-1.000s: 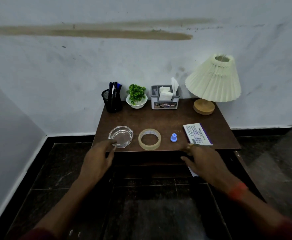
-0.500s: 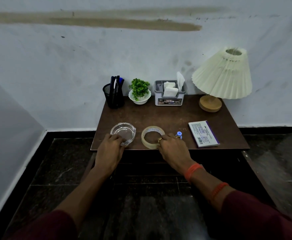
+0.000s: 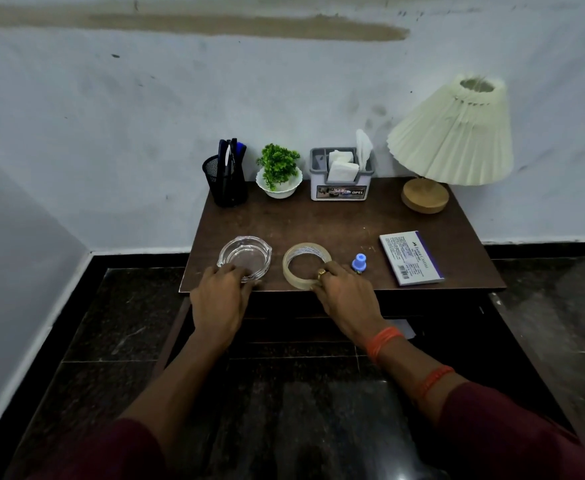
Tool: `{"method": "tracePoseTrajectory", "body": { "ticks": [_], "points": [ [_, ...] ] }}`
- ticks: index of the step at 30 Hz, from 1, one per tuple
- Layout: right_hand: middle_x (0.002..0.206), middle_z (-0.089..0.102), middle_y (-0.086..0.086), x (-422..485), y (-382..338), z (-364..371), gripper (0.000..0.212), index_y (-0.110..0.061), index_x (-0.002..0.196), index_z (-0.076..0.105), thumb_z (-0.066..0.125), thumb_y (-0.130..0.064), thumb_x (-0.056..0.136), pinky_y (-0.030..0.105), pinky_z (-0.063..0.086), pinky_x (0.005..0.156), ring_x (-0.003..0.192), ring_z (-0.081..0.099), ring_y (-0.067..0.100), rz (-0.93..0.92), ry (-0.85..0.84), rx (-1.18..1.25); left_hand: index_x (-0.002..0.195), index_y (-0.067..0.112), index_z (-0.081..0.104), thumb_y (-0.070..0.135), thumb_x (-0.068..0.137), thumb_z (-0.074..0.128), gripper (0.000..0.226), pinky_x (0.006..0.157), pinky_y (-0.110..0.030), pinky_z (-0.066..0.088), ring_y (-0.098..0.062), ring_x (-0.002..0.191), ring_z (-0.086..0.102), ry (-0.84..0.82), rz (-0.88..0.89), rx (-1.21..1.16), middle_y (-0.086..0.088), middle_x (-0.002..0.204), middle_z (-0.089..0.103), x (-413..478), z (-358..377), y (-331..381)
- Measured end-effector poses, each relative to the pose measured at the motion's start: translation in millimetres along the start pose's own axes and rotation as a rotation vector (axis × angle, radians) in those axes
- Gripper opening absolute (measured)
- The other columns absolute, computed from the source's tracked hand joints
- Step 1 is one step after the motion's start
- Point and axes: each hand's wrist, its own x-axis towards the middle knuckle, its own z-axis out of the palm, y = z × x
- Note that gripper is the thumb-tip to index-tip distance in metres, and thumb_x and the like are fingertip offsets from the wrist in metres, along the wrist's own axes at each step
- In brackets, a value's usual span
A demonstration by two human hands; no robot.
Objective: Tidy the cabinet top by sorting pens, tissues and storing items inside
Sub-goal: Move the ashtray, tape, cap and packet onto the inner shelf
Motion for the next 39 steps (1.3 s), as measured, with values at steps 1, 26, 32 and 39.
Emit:
{"method": "tracePoseTrajectory", "body": {
  "ticks": [1,26,32,39],
  "points": [
    [0.105,0.066,0.0,-0.8,-0.4,0.3,0.016,-0.014,0.096,0.068,0.059,-0.025,0.09,0.035,0.054,0.062,0.089,0.064,0.021,0.005,0.012,-0.002,0.103,0.028,0.073,0.044,0.087,0.067,0.023,0.062,-0.036,0.05,-0.024,0.096,0.063,0.002,-0.004,0.0,0.005,0.103,0.072,-1.0,1.0,0.0],
    [0.112,0.065,-0.018,-108.6,4.5,-2.9,0.022,-0.035,0.106,0.065,0.051,-0.044,0.091,0.029,0.053,0.053,0.086,0.068,0.009,-0.02,0.018,0.072,0.096,0.032,0.072,0.043,0.087,0.068,0.014,0.055,-0.029,0.05,-0.012,0.078,0.065,0.055,-0.021,-0.123,0.014,0.095,0.07,-119.9,-7.0,0.6],
    [0.111,0.066,-0.018,-124.9,4.2,12.3,0.019,-0.035,0.105,0.066,0.057,-0.041,0.089,0.028,0.053,0.053,0.087,0.068,0.01,-0.045,-0.095,0.031,0.098,0.034,0.072,0.043,0.086,0.068,0.016,0.06,-0.022,0.049,-0.006,0.083,0.064,-0.04,-0.057,-0.158,0.018,0.097,0.07,-149.1,10.2,-8.2],
    [0.097,0.069,-0.015,-105.3,3.5,26.6,0.012,-0.032,0.091,0.068,0.061,-0.036,0.083,0.031,0.05,0.044,0.069,0.068,0.015,-0.012,-0.209,-0.026,0.097,0.034,0.073,0.041,0.082,0.074,0.017,0.056,-0.021,0.046,-0.01,0.078,0.066,-0.098,-0.057,-0.127,0.018,0.092,0.071,-139.5,41.7,-14.6]
  ]
}}
